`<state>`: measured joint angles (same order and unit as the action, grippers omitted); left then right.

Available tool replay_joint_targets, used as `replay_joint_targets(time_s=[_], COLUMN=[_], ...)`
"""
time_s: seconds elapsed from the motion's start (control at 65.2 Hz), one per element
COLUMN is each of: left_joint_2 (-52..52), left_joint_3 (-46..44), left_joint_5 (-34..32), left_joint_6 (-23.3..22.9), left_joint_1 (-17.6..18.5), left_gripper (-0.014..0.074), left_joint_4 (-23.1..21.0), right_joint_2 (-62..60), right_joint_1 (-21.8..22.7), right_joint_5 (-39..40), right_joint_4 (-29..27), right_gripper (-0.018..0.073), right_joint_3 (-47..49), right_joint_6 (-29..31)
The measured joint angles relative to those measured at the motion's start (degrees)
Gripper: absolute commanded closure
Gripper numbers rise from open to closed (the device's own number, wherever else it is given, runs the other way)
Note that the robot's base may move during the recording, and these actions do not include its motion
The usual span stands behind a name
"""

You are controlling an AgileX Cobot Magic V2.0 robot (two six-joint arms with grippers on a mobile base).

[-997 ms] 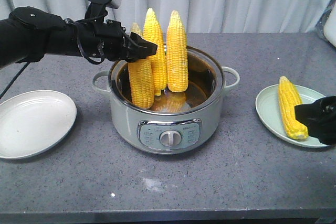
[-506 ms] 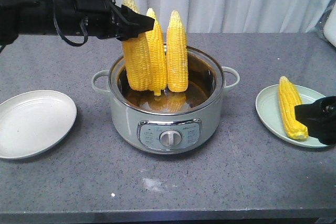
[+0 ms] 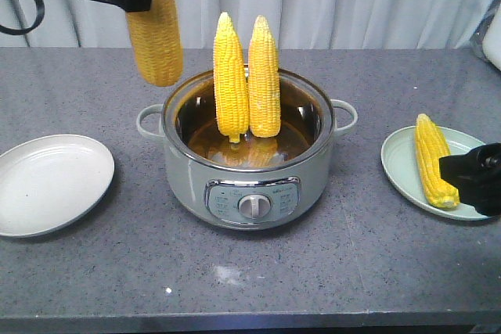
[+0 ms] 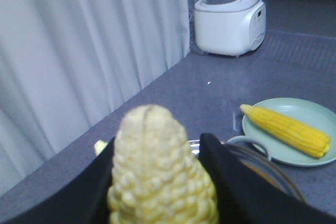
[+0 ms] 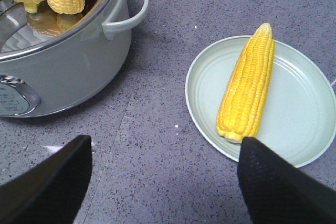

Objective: Distribute corn equally
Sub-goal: 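Lift the corn cob out of the pot toward the cream plate, then lower the corn onto the cream plate and open the left gripper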

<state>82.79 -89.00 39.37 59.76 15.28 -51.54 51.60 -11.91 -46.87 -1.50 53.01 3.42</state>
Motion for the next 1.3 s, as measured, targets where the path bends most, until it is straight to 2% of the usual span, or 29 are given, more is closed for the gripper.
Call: replay_joint_targets(time_s=[0.077, 0.153, 0.261, 0.429, 0.506, 0.583, 0.736, 0.997, 1.058, 1.242, 1.303], left_joint_2=[-1.5, -2.31, -2.6, -1.79, -0.37, 1.33, 5.65, 11.5, 12.67, 15.82, 16.77], left_joint_3=[0.0, 0.0, 0.0, 0.0, 0.0, 0.0, 0.0, 0.0, 0.0, 0.0, 0.0], left_joint_5=[0.24, 1.08, 3.48, 12.21, 16.72, 20.19, 25.69, 26.98, 26.93, 26.81, 26.39], left_joint_6=[-6.21, -14.52, -27.71, -49.6, -57.16, -61.47, -63.91, -64.12, -63.23, -57.49, -56.55], left_joint_1=[0.0, 0.0, 0.0, 0.0, 0.0, -0.15, -1.8, -6.0, -7.0, -10.17, -10.88], left_gripper=[0.038, 0.0377, 0.0377, 0.0373, 0.0371, 0.0369, 0.0363, 0.0358, 0.0356, 0.0352, 0.0351], left_joint_4=[7.8, 16.4, 31.57, 55.06, 64.71, 70.11, 72.6, 72.38, 70.63, 60.07, 58.37], right_joint_2=[0.0, 0.0, 0.0, 0.0, 0.0, 0.0, 0.0, 0.0, 0.0, 0.0, 0.0], right_joint_1=[0.0, 0.0, 0.0, 0.0, 0.0, 0.0, 0.0, 0.0, 0.0, 0.0, 0.0], right_joint_5=[0.0, 0.0, 0.0, 0.0, 0.0, 0.0, 0.0, 0.0, 0.0, 0.0, 0.0], right_joint_4=[0.0, 0.0, 0.0, 0.0, 0.0, 0.0, 0.0, 0.0, 0.0, 0.0, 0.0], right_gripper=[-0.0001, -0.0001, -0.0001, -0.0001, -0.0001, -0.0001, -0.0001, -0.0001, -0.0001, -0.0001, -0.0001], right_joint_3=[0.0, 0.0, 0.0, 0.0, 0.0, 0.0, 0.0, 0.0, 0.0, 0.0, 0.0], right_joint_6=[0.0, 0.0, 0.0, 0.0, 0.0, 0.0, 0.0, 0.0, 0.0, 0.0, 0.0])
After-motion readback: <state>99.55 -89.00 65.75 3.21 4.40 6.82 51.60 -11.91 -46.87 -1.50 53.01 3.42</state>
